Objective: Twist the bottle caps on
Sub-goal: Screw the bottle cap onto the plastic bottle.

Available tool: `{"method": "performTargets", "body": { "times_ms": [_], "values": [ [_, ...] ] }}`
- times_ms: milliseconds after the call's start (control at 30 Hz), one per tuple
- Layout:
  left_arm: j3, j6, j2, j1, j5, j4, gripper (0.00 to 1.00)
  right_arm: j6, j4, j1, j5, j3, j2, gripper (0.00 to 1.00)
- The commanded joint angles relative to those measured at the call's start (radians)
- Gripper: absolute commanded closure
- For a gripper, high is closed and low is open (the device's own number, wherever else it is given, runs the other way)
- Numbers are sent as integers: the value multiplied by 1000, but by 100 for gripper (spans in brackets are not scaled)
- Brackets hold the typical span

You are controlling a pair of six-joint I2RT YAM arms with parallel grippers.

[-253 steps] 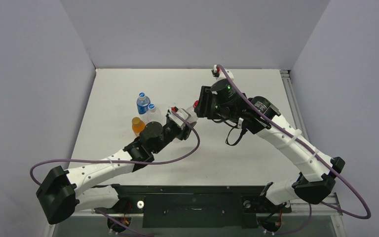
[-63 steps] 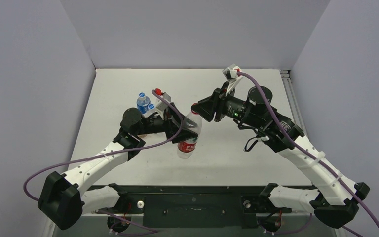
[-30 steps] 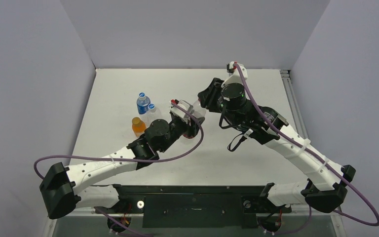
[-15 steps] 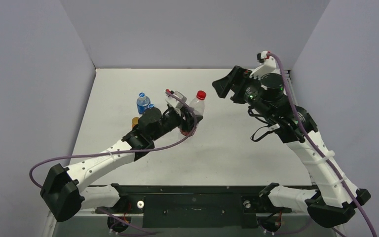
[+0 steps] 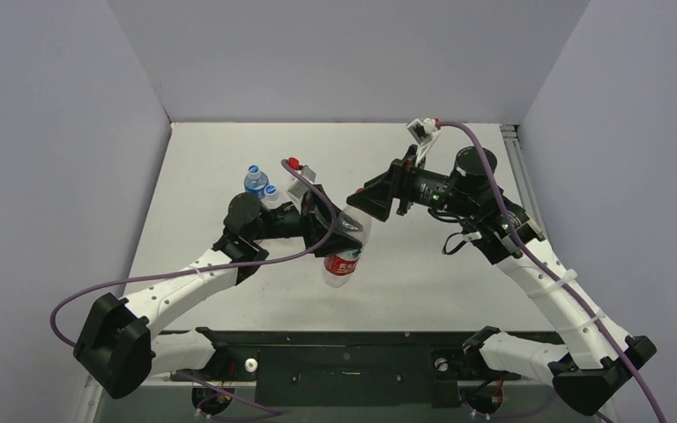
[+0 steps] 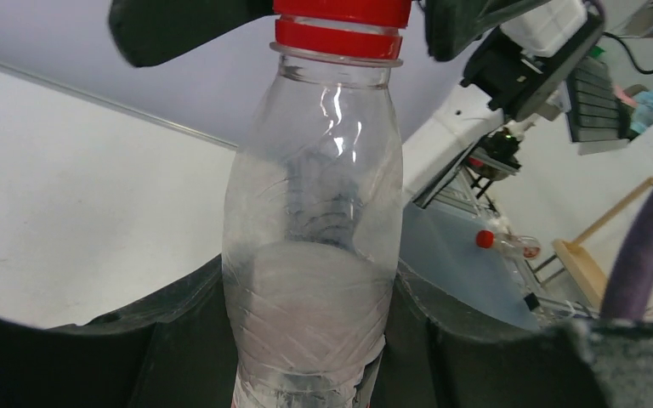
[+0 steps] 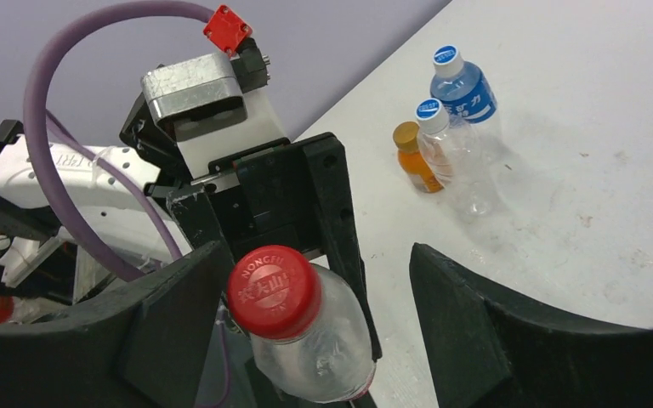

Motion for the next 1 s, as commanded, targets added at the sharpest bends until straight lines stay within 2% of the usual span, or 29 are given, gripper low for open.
{"method": "performTargets", "body": {
  "times_ms": [0, 133, 300, 500, 733, 967],
  "values": [
    [-6, -156, 11, 6, 127, 218, 100, 45, 215, 24, -105, -23, -12, 27],
    [-2, -173, 27, 6, 134, 233, 100, 35, 216, 62, -67, -24, -10, 37],
    [-4, -195, 43, 6, 132, 257, 100, 33, 226, 92, 3, -29, -23, 40],
    [-11, -199, 47, 6, 122, 266, 100, 16, 205, 113, 47, -20, -35, 50],
    [-14, -199, 50, 7, 110, 262, 100, -9, 164, 123, 91, -7, -45, 59],
    [-7, -206, 55, 9, 81, 259, 100, -66, 73, 173, 184, 19, -40, 72]
  ]
}}
